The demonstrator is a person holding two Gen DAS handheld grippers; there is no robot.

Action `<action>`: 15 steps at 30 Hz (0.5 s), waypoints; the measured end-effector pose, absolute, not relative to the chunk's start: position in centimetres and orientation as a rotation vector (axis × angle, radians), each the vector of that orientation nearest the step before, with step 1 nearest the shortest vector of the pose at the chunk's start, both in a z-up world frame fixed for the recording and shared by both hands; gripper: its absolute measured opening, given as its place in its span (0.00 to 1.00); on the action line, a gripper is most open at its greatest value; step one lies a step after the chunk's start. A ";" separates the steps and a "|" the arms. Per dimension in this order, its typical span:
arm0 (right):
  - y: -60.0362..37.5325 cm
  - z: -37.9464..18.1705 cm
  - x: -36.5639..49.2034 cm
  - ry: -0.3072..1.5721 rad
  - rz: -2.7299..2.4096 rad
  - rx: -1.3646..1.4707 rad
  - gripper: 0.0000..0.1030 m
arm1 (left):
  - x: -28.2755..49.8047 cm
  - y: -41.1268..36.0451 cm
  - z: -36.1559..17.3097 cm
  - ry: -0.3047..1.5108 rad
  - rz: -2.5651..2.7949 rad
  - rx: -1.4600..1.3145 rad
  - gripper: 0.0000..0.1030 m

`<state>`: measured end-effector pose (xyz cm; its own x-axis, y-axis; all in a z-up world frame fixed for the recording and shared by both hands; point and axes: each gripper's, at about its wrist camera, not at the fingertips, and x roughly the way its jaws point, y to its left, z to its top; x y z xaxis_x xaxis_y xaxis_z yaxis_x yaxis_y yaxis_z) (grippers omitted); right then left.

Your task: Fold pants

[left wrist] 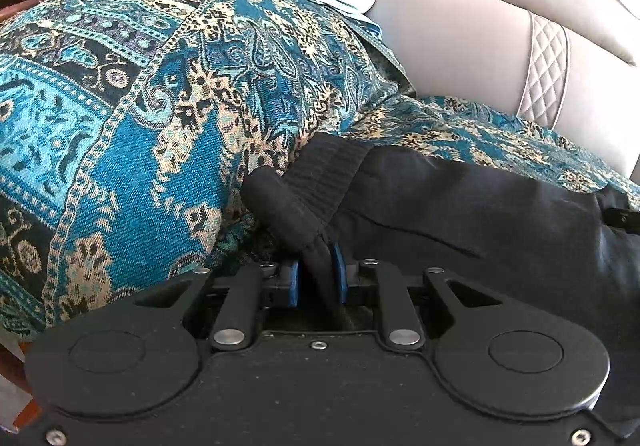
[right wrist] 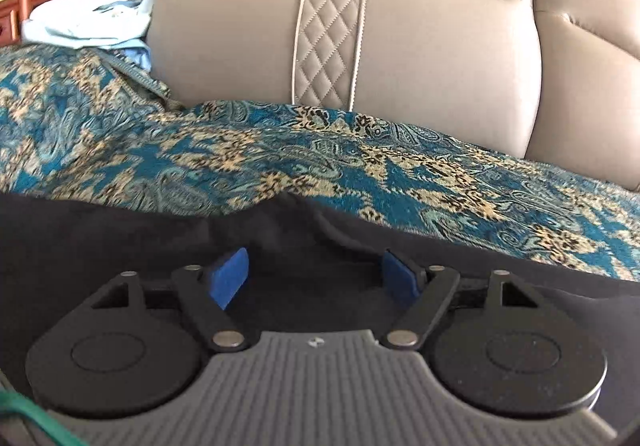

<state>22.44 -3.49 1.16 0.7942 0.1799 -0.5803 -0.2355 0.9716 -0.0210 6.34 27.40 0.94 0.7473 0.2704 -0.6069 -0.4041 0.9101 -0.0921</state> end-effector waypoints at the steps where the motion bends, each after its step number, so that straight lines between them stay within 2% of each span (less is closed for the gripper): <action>1: -3.5 1.1 22.8 0.609 0.220 -0.090 0.83 | 6.2 27.4 0.9 0.626 0.373 -0.230 0.18; 7: -3.3 0.7 24.7 0.617 0.218 -0.093 0.91 | 5.1 27.7 1.2 0.612 0.383 -0.272 0.19; 11: -2.1 0.4 25.1 0.632 0.226 -0.150 1.00 | 3.9 28.3 1.4 0.595 0.377 -0.318 0.19; 15: -1.7 0.4 25.1 0.633 0.222 -0.165 1.00 | 3.5 27.3 1.4 0.592 0.388 -0.234 0.20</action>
